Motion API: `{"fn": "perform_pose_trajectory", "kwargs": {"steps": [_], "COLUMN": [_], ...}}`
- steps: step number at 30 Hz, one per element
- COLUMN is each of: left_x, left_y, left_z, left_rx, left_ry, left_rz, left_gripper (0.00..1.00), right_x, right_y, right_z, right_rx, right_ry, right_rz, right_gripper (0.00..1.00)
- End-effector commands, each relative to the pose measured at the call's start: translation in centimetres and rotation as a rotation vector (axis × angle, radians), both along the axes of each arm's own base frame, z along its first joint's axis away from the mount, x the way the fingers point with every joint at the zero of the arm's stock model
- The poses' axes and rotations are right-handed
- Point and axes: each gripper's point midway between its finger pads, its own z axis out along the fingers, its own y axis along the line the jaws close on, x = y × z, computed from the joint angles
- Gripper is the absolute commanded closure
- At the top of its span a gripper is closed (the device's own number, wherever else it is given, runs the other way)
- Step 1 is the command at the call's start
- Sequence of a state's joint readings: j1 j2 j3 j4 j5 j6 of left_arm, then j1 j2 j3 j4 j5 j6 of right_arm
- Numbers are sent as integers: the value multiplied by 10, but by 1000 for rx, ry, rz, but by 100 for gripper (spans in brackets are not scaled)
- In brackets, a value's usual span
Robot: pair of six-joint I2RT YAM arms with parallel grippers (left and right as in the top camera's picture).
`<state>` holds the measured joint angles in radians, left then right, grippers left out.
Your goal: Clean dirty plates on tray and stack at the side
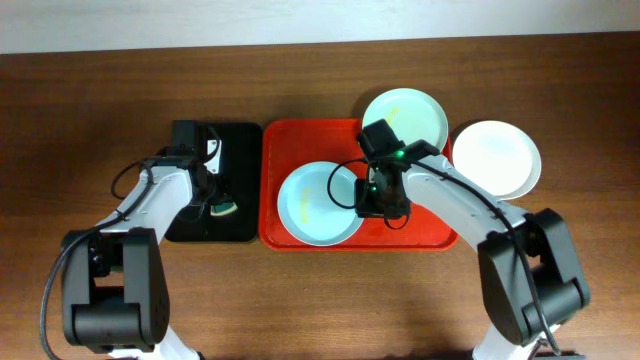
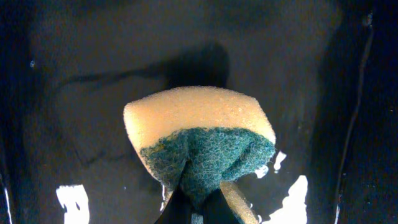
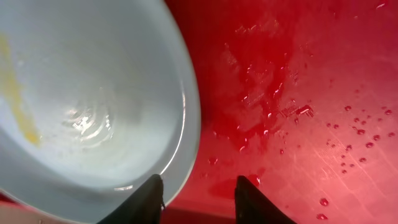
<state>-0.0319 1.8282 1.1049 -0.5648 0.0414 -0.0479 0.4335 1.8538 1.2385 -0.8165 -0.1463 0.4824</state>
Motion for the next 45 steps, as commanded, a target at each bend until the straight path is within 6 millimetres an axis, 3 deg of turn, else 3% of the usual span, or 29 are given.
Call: {"fn": "perform_pose_trajectory", "kwargs": {"steps": [1,4,13,20,25,28,34,40,45], "left_x": [-3,-2,-2,-2,-2,-2,-2,-2,1], "left_y": [4,4,4,4,4,4,4,4,4], "left_z": [-5,-5,-5,-5,-5,-5,-5,-5,-4], "left_rx": [26,26,26,26,26,26,26,26,27], "left_ry": [11,11,11,11,11,11,11,7,-6], "left_rz": [-7,-7,-7,-7,-7,-7,-7,-7,-11], "left_gripper": [100,100,100,100,100,100,100,100,100], "right_x": [-1,0,13,13,17,24,32,38,38], "right_y": [0,-1,5,-4,-2,-3,-26,-24,-22], "right_z": [-18,-21,-20,-27,-27,-26,-26,-20,-16], "right_rx": [-31,-35,-11,-59,-49,-39,-32,-20,-18], "right_ry": [18,19,-32,-50,-69,-91,-70,-81,-84], "right_rz": [-23,-24,-24,-32,-33,-45,-153,-151,-73], "right_gripper": [75,80,81,82,96,96,96,95,81]}}
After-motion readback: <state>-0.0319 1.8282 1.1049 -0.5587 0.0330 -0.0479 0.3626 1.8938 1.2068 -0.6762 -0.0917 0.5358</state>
